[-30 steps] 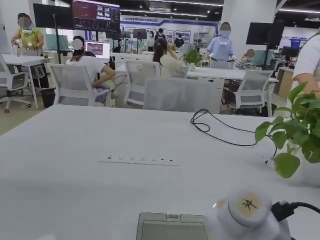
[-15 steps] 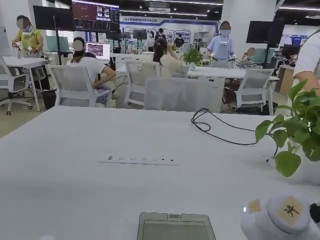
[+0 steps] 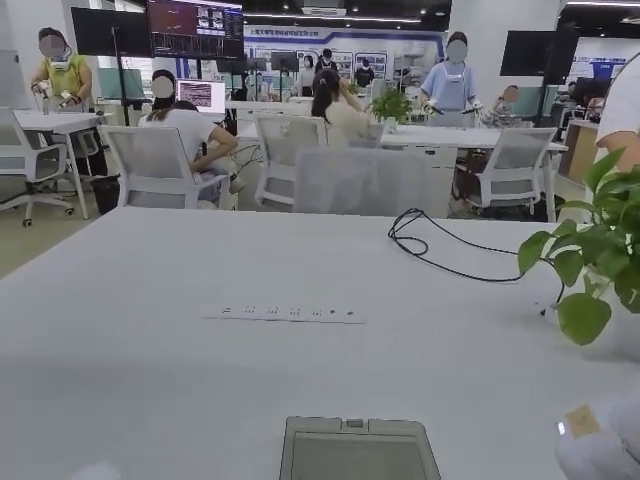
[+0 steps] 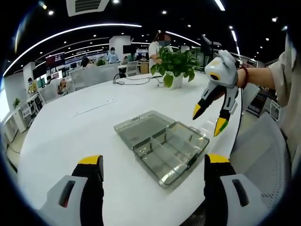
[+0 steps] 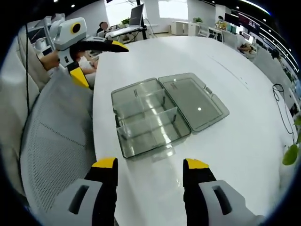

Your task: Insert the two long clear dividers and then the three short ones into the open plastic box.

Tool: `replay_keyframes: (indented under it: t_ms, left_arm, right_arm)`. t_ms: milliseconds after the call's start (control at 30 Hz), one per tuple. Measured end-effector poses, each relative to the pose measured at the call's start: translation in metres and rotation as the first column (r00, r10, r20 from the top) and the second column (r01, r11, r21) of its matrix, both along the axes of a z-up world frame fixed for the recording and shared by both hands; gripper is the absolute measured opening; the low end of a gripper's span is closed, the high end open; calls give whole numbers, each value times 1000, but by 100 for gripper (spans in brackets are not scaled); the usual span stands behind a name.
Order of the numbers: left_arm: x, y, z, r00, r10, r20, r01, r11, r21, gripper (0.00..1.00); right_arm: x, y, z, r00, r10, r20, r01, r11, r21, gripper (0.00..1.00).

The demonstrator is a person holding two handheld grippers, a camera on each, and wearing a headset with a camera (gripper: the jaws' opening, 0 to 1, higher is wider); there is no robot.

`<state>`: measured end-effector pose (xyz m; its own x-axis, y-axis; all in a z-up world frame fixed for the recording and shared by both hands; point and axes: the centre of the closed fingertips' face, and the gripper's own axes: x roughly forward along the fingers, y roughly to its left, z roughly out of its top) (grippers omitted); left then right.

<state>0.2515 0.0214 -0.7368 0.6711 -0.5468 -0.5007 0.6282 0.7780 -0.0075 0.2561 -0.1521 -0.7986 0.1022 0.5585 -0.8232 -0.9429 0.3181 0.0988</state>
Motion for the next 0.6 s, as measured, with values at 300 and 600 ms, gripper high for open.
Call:
replay_keyframes:
  t_ms: [300, 600]
  left_arm:
    - [-1, 2, -2, 1000, 12, -7, -12, 1000, 7, 89]
    - [-1, 2, -3, 1000, 24, -15, -24, 1000, 12, 88]
  right_arm:
    - [4, -22, -18, 997, 74, 27, -73, 996, -50, 55]
    - [4, -35, -35, 978, 197, 61, -189, 975, -115, 48]
